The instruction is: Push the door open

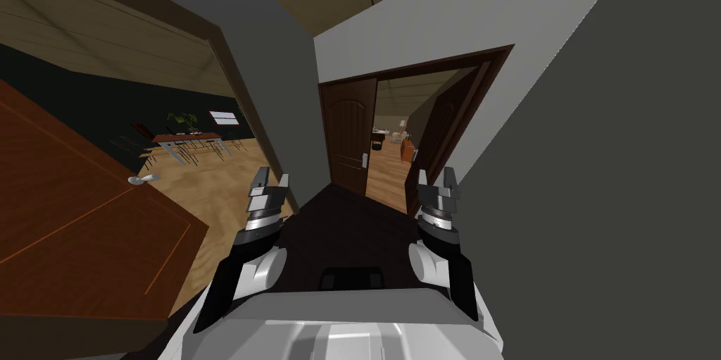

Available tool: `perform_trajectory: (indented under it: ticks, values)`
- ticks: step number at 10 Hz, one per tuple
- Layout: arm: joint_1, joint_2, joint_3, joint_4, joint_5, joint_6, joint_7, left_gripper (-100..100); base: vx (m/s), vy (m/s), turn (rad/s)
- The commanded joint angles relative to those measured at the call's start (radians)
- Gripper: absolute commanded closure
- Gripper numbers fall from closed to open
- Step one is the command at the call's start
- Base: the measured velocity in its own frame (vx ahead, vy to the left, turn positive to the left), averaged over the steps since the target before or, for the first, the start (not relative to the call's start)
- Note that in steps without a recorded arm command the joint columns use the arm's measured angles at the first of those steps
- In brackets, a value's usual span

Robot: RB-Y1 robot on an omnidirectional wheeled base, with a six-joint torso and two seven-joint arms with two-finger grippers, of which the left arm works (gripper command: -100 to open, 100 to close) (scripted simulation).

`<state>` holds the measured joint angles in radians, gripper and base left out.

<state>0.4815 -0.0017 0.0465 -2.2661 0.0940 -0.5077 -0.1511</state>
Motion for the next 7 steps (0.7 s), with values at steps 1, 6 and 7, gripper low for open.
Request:
perform_trajectory:
  ticks: [1, 6, 7]
  values:
    - [-0.017, 0.007, -0.002, 0.028, 0.0, 0.001, 0.003, -100, -0.029, -0.06, -0.006]
    - [-0.077, 0.025, -0.011, 0.127, -0.001, 0.003, 0.014, -100, 0.092, 0.019, -0.039]
    - [-0.089, 0.029, -0.012, 0.148, -0.001, 0.003, 0.016, -100, 0.078, 0.0, -0.037]
